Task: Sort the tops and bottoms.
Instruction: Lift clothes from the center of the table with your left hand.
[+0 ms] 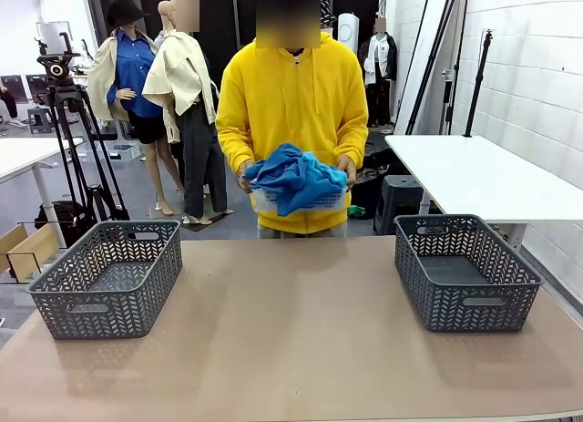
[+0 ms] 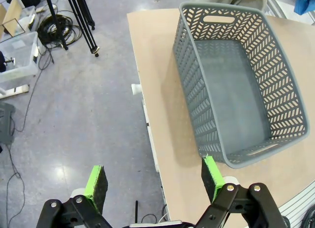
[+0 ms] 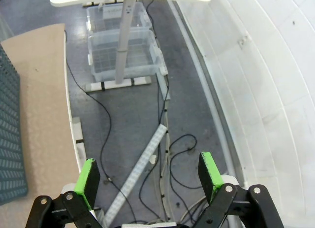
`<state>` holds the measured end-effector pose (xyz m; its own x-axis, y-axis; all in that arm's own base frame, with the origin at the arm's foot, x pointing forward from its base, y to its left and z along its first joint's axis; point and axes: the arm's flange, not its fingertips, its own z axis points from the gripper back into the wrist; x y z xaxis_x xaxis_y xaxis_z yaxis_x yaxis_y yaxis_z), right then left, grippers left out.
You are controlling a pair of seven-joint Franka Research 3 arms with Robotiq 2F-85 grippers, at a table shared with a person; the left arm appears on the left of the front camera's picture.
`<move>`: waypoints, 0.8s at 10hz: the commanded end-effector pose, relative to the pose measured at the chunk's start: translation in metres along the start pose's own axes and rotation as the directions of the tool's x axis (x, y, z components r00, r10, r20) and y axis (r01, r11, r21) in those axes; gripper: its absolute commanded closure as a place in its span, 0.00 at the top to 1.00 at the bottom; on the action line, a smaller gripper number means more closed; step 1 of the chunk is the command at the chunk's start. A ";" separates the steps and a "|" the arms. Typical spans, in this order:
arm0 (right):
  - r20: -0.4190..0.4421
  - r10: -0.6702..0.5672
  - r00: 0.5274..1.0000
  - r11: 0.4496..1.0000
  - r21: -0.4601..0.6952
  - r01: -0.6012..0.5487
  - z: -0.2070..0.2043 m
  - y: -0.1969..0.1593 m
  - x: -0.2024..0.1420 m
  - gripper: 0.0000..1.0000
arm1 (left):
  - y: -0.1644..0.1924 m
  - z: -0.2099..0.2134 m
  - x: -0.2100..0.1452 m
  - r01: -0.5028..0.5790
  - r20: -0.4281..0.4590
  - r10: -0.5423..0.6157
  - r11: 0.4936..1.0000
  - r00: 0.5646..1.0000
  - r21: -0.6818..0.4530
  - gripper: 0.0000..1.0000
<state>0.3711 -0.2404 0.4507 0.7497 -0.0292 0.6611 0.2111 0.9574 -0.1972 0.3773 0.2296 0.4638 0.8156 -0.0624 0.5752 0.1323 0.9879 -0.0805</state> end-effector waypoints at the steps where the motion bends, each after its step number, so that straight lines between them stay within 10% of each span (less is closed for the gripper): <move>1: -0.002 -0.001 1.000 1.000 0.002 0.001 0.000 -0.002 -0.001 1.00 | 0.003 0.000 -0.001 -0.001 0.006 0.001 1.000 1.000 -0.007 1.00; 8: -0.002 -0.001 1.000 1.000 0.002 0.001 0.000 -0.002 -0.001 1.00 | 0.003 0.000 -0.001 -0.001 0.006 0.001 1.000 1.000 -0.007 1.00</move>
<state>0.3711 -0.2404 0.4507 0.7497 -0.0292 0.6611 0.2112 0.9573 -0.1972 0.3773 0.2296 0.4638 0.8156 -0.0623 0.5752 0.1323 0.9879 -0.0805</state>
